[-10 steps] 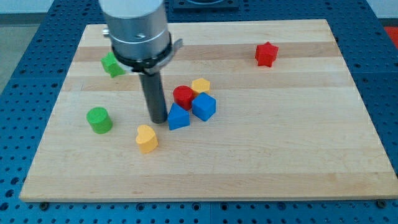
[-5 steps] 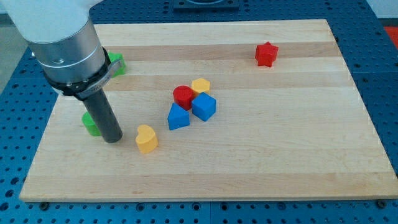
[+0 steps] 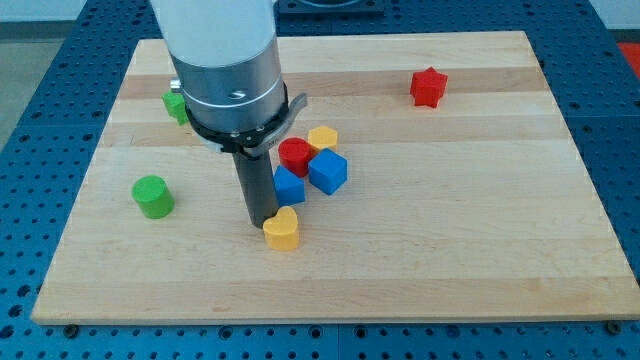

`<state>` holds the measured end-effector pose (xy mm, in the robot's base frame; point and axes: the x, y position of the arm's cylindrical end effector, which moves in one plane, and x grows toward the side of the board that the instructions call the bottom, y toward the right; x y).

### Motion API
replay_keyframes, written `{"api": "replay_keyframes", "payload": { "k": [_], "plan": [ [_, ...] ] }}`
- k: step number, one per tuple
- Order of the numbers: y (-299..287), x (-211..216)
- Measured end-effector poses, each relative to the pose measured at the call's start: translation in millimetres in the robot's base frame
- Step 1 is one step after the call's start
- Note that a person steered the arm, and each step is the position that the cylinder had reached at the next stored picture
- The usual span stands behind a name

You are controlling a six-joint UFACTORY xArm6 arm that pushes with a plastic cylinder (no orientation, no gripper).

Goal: Push yellow heart below blue cube

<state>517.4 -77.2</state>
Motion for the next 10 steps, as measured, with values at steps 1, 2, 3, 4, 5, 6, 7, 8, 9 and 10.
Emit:
{"api": "replay_keyframes", "payload": {
  "k": [1, 2, 3, 4, 5, 6, 7, 8, 9, 10],
  "plan": [
    [4, 0],
    [4, 2],
    [-21, 2],
    [-55, 17],
    [-38, 75],
    [-30, 75],
    [-4, 39],
    [8, 30],
    [20, 23],
    [46, -18]
  ]
}}
